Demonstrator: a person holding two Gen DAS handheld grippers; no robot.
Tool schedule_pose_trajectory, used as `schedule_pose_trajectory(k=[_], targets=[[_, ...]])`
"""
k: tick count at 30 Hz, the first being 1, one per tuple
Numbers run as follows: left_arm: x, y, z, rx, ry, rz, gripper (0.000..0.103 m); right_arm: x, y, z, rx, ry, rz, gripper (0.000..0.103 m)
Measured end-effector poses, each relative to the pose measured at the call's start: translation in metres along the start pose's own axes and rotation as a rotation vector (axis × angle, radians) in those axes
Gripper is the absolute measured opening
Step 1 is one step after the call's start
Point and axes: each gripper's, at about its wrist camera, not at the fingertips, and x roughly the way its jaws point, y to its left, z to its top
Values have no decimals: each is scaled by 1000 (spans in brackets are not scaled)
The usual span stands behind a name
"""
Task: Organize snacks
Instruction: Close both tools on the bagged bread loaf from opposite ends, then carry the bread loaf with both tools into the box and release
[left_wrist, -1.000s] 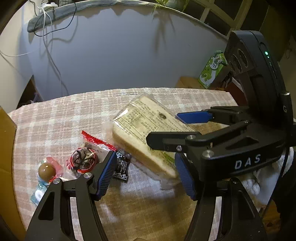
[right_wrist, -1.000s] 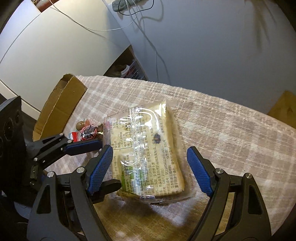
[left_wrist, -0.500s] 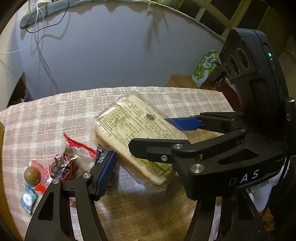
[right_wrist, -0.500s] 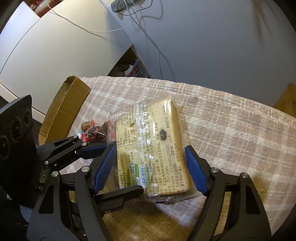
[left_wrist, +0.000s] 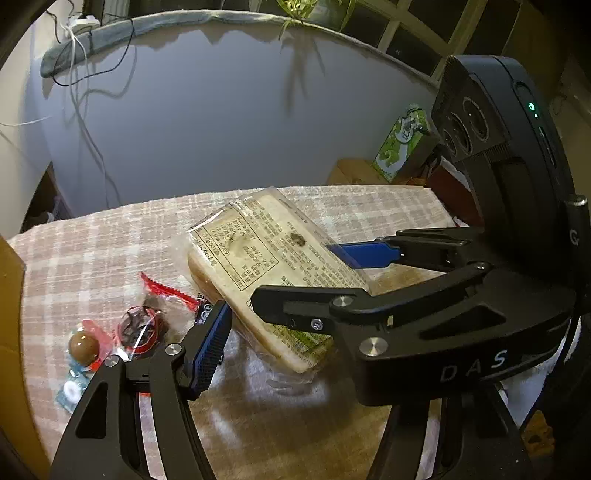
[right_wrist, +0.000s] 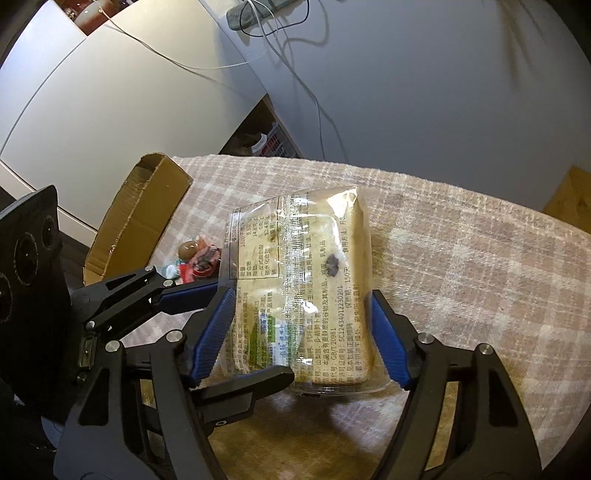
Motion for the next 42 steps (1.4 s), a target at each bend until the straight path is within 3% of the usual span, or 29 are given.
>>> schedule_pose_trajectory(k=[18,42], targets=[[-85,45,-28,-44,-111,54,64,-1,98,16,-129,2,-20,75],[-172,170,-73,-245,-193,182,64,85,256,49,-325,83,81,75]])
